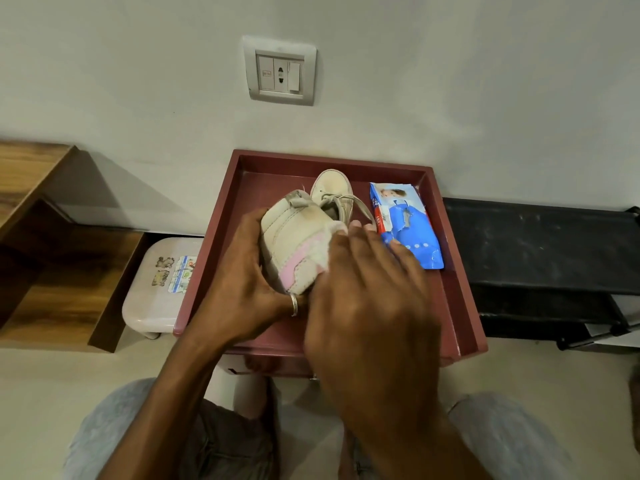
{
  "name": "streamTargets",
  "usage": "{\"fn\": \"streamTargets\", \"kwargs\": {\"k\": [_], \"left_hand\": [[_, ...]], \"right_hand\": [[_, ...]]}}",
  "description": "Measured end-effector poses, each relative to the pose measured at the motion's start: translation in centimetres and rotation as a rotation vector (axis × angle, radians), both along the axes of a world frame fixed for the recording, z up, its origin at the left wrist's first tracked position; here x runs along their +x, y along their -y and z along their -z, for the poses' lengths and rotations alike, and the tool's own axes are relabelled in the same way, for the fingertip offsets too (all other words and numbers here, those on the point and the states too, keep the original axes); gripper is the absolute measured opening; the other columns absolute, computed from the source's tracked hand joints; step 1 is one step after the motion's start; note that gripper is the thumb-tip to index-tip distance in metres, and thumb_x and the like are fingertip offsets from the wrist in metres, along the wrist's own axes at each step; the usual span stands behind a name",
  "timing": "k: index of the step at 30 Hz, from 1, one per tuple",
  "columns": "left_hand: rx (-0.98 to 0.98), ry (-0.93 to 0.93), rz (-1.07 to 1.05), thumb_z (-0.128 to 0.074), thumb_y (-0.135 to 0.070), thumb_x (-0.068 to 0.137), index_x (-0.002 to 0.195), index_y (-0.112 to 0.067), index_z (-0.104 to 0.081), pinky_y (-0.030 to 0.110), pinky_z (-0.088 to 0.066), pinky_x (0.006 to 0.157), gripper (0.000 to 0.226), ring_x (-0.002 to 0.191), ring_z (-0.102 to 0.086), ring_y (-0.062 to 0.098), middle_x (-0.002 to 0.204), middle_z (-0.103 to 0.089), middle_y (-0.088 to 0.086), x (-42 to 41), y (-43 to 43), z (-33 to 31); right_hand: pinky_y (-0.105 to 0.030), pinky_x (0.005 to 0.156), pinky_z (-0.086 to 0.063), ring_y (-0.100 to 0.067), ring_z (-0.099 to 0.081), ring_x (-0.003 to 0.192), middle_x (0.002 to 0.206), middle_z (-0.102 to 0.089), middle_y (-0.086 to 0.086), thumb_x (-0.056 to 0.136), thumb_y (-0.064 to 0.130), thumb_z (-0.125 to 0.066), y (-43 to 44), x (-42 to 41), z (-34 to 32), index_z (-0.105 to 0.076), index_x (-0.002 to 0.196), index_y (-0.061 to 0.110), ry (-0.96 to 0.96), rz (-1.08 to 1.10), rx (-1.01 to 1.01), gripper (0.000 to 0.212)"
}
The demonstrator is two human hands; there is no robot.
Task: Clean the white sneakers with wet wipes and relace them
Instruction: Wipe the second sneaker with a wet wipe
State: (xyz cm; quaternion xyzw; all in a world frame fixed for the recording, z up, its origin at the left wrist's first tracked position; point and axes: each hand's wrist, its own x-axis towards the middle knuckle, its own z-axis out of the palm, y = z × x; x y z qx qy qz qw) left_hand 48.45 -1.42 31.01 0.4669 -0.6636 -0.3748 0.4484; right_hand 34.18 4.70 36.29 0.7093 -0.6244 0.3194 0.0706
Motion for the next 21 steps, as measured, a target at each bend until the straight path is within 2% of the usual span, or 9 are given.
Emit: {"fn": "streamTargets", "kwargs": {"k": [2, 5, 8, 11, 13, 15, 17, 19, 21], "left_hand": [[-0.008, -0.008, -0.006, -0.083, -0.034, 0.058, 0.132, -0.050, -0.038, 0.031, -0.056, 0.096, 0.088, 0.122, -0.058, 0.003, 0.126, -0.054, -0.029, 0.1, 0.1, 0.2], [0.016, -0.017, -0.014, -0.085, -0.029, 0.055, 0.132, -0.049, -0.038, 0.035, -0.058, 0.094, 0.092, 0.121, -0.059, 0.003, 0.125, -0.055, -0.029, 0.1, 0.0, 0.1], [0.007, 0.020, -0.015, -0.085, -0.041, 0.049, 0.126, -0.057, -0.035, 0.034, -0.060, 0.090, 0.092, 0.117, -0.058, 0.002, 0.123, -0.052, -0.030, -0.1, 0.0, -0.3], [0.019, 0.071, 0.005, -0.084, -0.051, 0.050, 0.126, -0.057, -0.033, 0.032, -0.057, 0.094, 0.091, 0.119, -0.057, 0.005, 0.127, -0.052, -0.016, -0.3, 0.0, -0.2], [0.013, 0.110, 0.028, -0.086, -0.054, 0.053, 0.128, -0.056, -0.032, 0.027, -0.056, 0.096, 0.093, 0.120, -0.055, 0.004, 0.127, -0.051, -0.016, -0.2, -0.1, 0.1], [-0.003, 0.140, 0.041, -0.087, -0.054, 0.054, 0.131, -0.053, -0.032, 0.025, -0.055, 0.096, 0.095, 0.120, -0.054, 0.004, 0.127, -0.051, -0.016, -0.2, 0.0, 0.3], [-0.012, 0.145, 0.046, -0.087, -0.055, 0.054, 0.130, -0.056, -0.031, 0.022, -0.053, 0.095, 0.095, 0.120, -0.054, 0.003, 0.127, -0.051, -0.017, -0.4, 0.0, 0.3], [-0.020, 0.127, 0.052, -0.085, -0.052, 0.054, 0.129, -0.059, -0.029, 0.019, -0.052, 0.093, 0.094, 0.121, -0.054, 0.003, 0.128, -0.051, -0.019, -0.6, 0.0, 0.2], [-0.025, 0.098, 0.049, -0.083, -0.045, 0.054, 0.130, -0.058, -0.031, 0.020, -0.054, 0.087, 0.093, 0.119, -0.056, 0.005, 0.127, -0.052, -0.020, -0.5, -0.1, 0.2]], "right_hand": [[-0.050, 0.106, -0.040, -0.031, -0.054, 0.128, 0.131, -0.060, -0.020, 0.093, 0.018, -0.053, -0.6, 0.9, 0.4, -0.064, 0.124, -0.001, -0.095, -0.035, -0.013, 0.038], [-0.050, 0.107, -0.039, -0.028, -0.053, 0.129, 0.131, -0.062, -0.016, 0.093, 0.019, -0.051, 0.2, 0.0, 0.4, -0.065, 0.124, 0.002, -0.061, -0.065, -0.030, 0.038], [-0.047, 0.100, -0.047, -0.020, -0.062, 0.119, 0.122, -0.069, -0.006, 0.091, 0.021, -0.053, 1.7, -1.9, -0.2, -0.068, 0.121, 0.010, 0.240, -0.047, 0.064, 0.035], [-0.043, 0.059, -0.055, -0.014, -0.063, 0.070, 0.076, -0.068, 0.006, 0.095, 0.028, -0.055, 2.7, -3.3, -0.4, -0.071, 0.088, 0.017, 0.516, 0.000, 0.210, 0.021], [-0.046, 0.052, -0.050, -0.020, -0.052, 0.057, 0.065, -0.059, -0.011, 0.095, 0.029, -0.057, 3.4, -4.1, -0.3, -0.062, 0.076, 0.005, 0.719, 0.059, 0.369, 0.030], [-0.043, 0.057, -0.048, -0.022, -0.046, 0.063, 0.075, -0.055, -0.024, 0.093, 0.026, -0.059, 4.0, -4.5, -0.5, -0.057, 0.082, 0.002, 0.950, 0.104, 0.486, 0.026], [-0.046, 0.059, -0.051, -0.019, -0.050, 0.062, 0.071, -0.057, -0.019, 0.094, 0.027, -0.059, 3.7, -4.5, -0.4, -0.058, 0.079, 0.004, 0.868, 0.123, 0.479, 0.028], [-0.040, 0.057, -0.056, -0.012, -0.060, 0.069, 0.068, -0.064, 0.002, 0.097, 0.028, -0.055, 2.9, -3.8, -0.5, -0.067, 0.082, 0.016, 0.552, 0.079, 0.317, 0.023], [-0.035, 0.070, -0.059, -0.005, -0.065, 0.092, 0.099, -0.072, 0.004, 0.096, 0.027, -0.051, 1.9, -2.5, -0.7, -0.069, 0.112, 0.016, 0.359, 0.005, 0.171, 0.026]]}}
